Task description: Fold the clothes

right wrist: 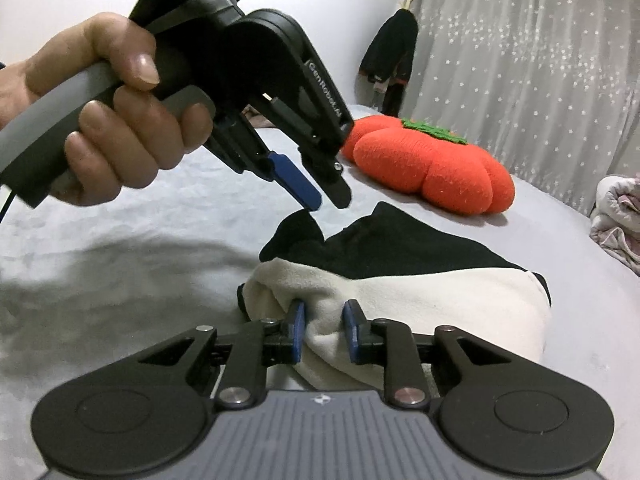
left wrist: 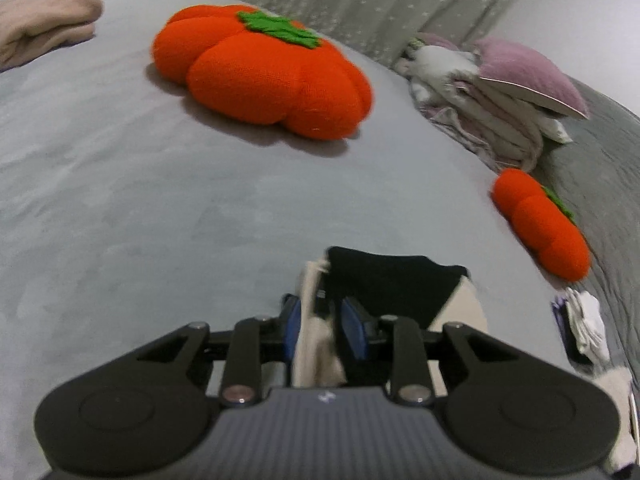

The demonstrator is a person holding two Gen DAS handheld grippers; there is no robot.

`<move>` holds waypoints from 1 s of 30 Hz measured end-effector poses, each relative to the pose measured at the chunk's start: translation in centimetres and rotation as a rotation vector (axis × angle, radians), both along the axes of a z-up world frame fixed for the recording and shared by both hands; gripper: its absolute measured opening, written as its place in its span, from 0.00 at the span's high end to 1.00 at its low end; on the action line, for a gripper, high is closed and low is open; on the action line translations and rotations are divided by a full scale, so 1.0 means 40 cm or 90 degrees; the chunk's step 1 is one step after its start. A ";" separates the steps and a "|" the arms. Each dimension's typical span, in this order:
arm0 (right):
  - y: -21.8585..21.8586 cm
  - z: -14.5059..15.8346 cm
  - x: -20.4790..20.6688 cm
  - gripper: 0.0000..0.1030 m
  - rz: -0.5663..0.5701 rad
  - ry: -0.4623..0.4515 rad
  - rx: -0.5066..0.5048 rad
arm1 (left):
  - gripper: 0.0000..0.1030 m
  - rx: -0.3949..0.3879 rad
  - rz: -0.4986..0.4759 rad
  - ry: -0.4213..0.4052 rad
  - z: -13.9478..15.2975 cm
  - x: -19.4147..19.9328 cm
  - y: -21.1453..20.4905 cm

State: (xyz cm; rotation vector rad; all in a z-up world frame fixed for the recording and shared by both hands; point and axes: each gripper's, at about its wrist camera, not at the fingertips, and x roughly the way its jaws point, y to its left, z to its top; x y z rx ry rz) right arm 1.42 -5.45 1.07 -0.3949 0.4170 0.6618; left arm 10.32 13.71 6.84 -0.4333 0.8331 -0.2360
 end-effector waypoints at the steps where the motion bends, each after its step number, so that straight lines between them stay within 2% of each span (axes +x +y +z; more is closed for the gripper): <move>1: 0.001 0.001 0.000 0.80 -0.006 0.000 0.003 | 0.77 0.002 -0.005 -0.005 0.002 -0.004 -0.006; 7: 0.001 0.003 -0.005 0.80 -0.014 0.002 0.007 | 0.77 0.014 -0.056 -0.038 0.014 -0.026 -0.058; 15: 0.002 -0.002 -0.009 0.78 -0.017 0.004 0.001 | 0.77 0.109 -0.132 -0.015 -0.026 -0.036 -0.181; 21: 0.002 -0.009 -0.015 0.76 -0.014 0.005 -0.003 | 0.77 0.156 -0.125 -0.007 -0.038 -0.036 -0.210; 26: 0.002 -0.008 -0.019 0.76 -0.013 0.005 -0.004 | 0.79 0.156 -0.116 -0.007 -0.039 -0.035 -0.199; 30: 0.005 -0.001 -0.027 0.69 -0.006 0.005 -0.015 | 0.82 0.161 -0.113 -0.014 -0.051 -0.025 -0.192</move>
